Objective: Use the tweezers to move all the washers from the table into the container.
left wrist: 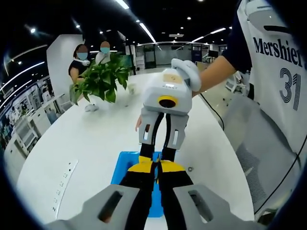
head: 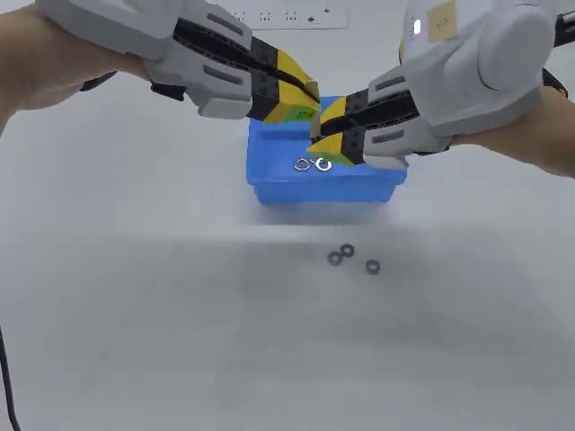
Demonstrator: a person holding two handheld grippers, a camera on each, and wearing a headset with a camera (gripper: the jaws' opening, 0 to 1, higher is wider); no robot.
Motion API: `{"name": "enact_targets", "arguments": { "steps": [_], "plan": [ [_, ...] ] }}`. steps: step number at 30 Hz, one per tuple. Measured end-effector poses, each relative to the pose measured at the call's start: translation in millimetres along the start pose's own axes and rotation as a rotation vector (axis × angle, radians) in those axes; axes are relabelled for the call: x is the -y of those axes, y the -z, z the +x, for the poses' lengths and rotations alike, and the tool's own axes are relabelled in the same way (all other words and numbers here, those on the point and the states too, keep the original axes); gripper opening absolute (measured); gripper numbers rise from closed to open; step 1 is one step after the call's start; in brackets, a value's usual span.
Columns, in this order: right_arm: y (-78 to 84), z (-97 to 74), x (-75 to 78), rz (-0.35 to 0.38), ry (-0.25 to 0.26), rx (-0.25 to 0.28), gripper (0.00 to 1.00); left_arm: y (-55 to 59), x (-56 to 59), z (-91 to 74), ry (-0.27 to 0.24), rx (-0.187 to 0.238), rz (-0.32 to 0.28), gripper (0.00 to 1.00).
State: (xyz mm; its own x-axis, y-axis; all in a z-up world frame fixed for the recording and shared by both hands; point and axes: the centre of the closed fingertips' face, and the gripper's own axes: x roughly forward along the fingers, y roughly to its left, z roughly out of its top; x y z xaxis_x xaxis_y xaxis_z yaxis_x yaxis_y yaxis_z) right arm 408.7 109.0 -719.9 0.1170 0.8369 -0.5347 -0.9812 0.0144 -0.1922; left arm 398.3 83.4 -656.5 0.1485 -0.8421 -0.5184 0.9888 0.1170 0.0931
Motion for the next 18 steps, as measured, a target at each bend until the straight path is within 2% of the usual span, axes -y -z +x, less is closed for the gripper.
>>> {"name": "enact_targets", "arguments": {
  "steps": [9, 13, 18],
  "plan": [
    [-10.5, -17.6, -2.2, 0.051, 0.032, 0.083, 0.11, -23.9, 13.7, -4.0, 0.002, 0.035, 0.018, 0.06],
    [-15.5, -26.0, -8.3, 0.046, 0.042, 0.089, 0.10, -30.9, 19.5, -4.8, 0.003, 0.042, 0.026, 0.06],
    [-16.2, -32.8, -18.7, 0.037, 0.038, 0.083, 0.10, -37.5, 33.2, -2.3, 0.018, 0.038, 0.041, 0.06]
  ]
}}
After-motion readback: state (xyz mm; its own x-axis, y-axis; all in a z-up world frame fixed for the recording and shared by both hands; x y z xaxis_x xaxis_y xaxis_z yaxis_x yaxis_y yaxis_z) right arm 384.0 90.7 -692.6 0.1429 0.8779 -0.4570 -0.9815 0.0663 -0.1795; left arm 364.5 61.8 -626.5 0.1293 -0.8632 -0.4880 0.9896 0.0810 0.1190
